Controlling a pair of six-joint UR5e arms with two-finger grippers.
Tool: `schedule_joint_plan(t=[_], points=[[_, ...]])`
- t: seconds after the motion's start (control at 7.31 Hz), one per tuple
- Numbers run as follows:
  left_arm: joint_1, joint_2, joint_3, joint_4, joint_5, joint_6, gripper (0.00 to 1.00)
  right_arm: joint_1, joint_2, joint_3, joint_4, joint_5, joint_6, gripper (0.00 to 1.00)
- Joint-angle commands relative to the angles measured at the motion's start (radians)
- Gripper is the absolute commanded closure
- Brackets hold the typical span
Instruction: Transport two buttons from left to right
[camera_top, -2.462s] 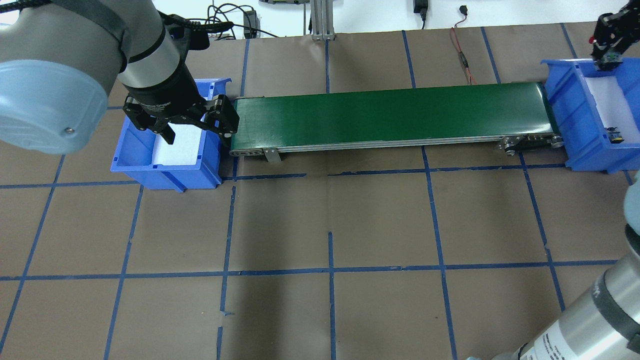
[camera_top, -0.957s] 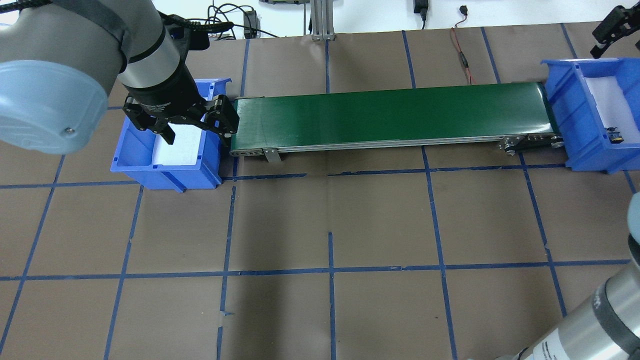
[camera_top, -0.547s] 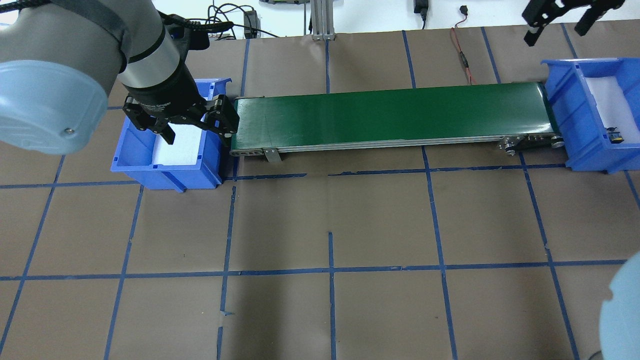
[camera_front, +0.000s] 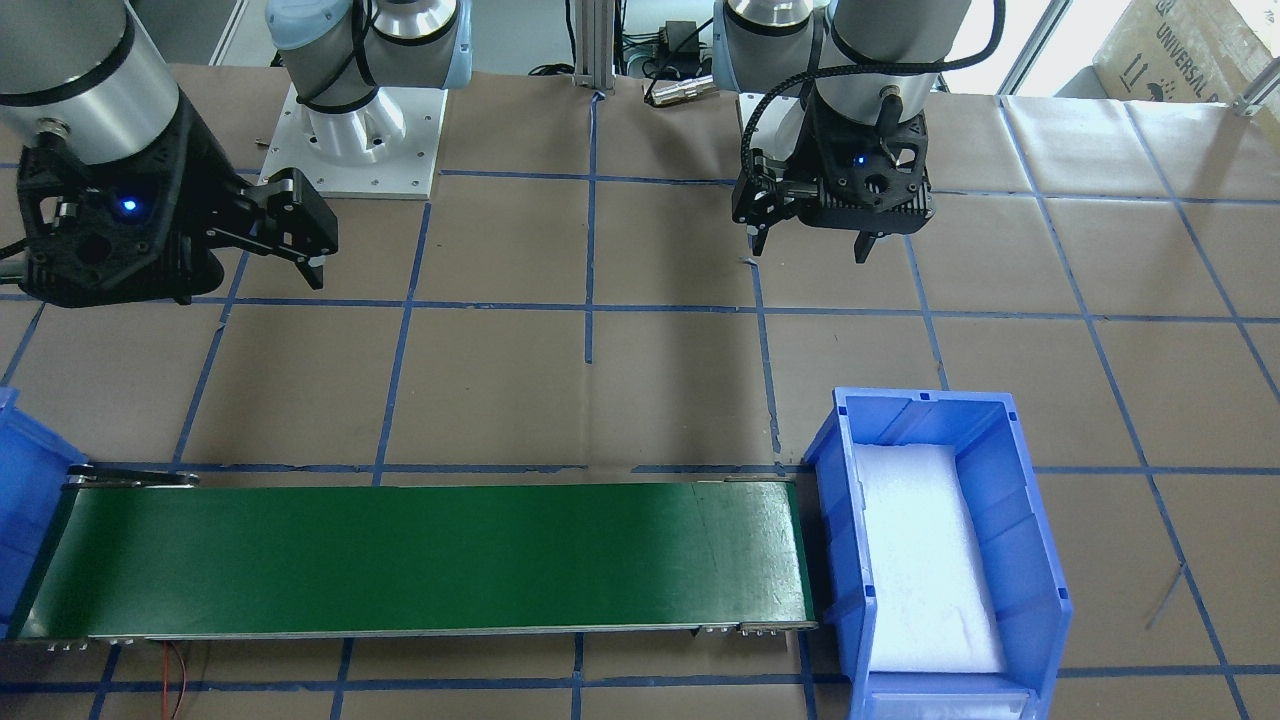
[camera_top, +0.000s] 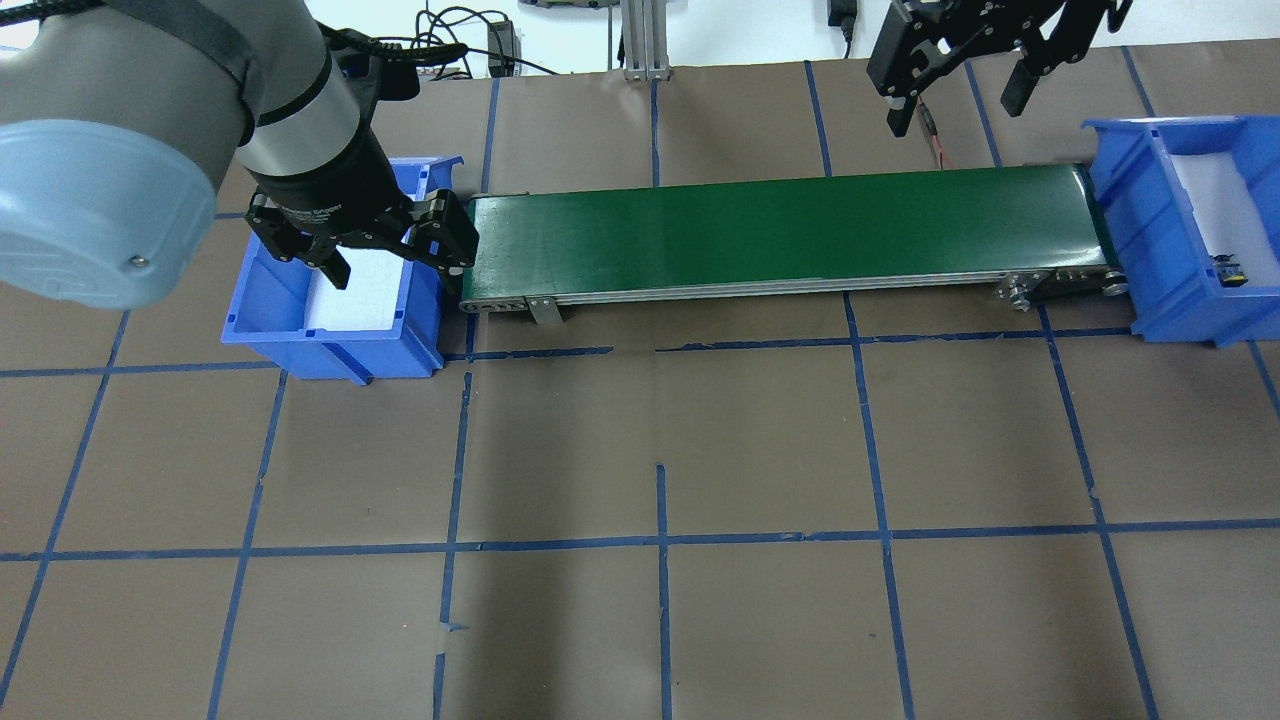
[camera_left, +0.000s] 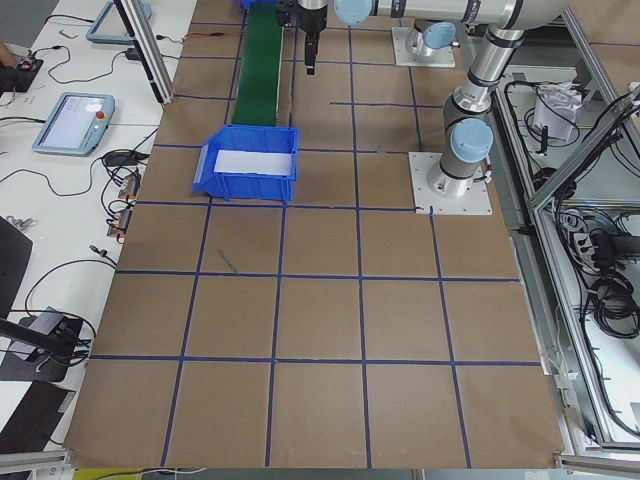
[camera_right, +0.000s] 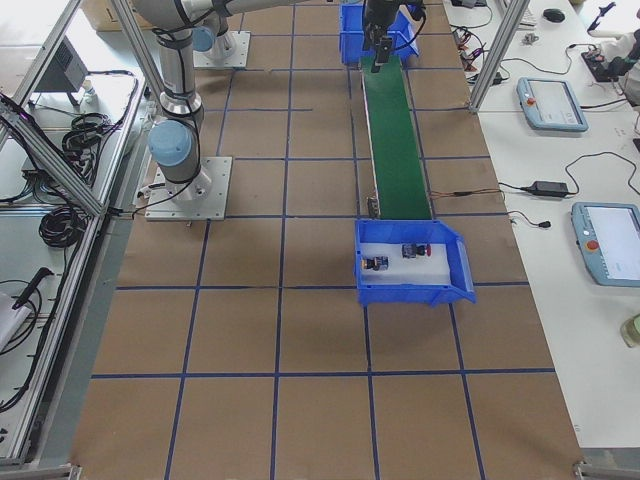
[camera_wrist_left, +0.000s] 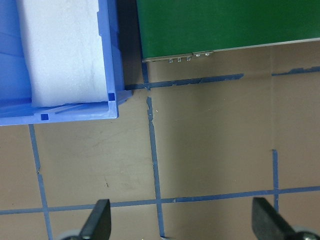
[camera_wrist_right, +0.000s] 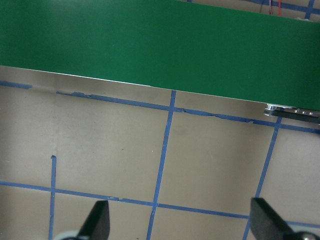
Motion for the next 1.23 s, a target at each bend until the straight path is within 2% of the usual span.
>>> schedule_joint_plan(t=[0.0, 0.14, 0.96, 1.09], points=[[0.0, 0.0, 0.0, -0.001, 0.0, 0.0, 0.0, 0.033, -0.055, 0.115, -0.104, -0.013, 0.087, 0.01], [0.0, 0.0, 0.0, -0.001, 0.0, 0.0, 0.0, 0.033, -0.068, 0.147, -0.144, -0.015, 0.111, 0.01], [0.0, 0.002, -0.002, -0.005, 0.002, 0.0, 0.0, 0.021, -0.069, 0.15, -0.13, -0.031, 0.148, 0.0], [0.0, 0.002, -0.002, -0.007, 0.002, 0.0, 0.0, 0.021, -0.069, 0.153, -0.129, -0.013, 0.147, 0.0]])
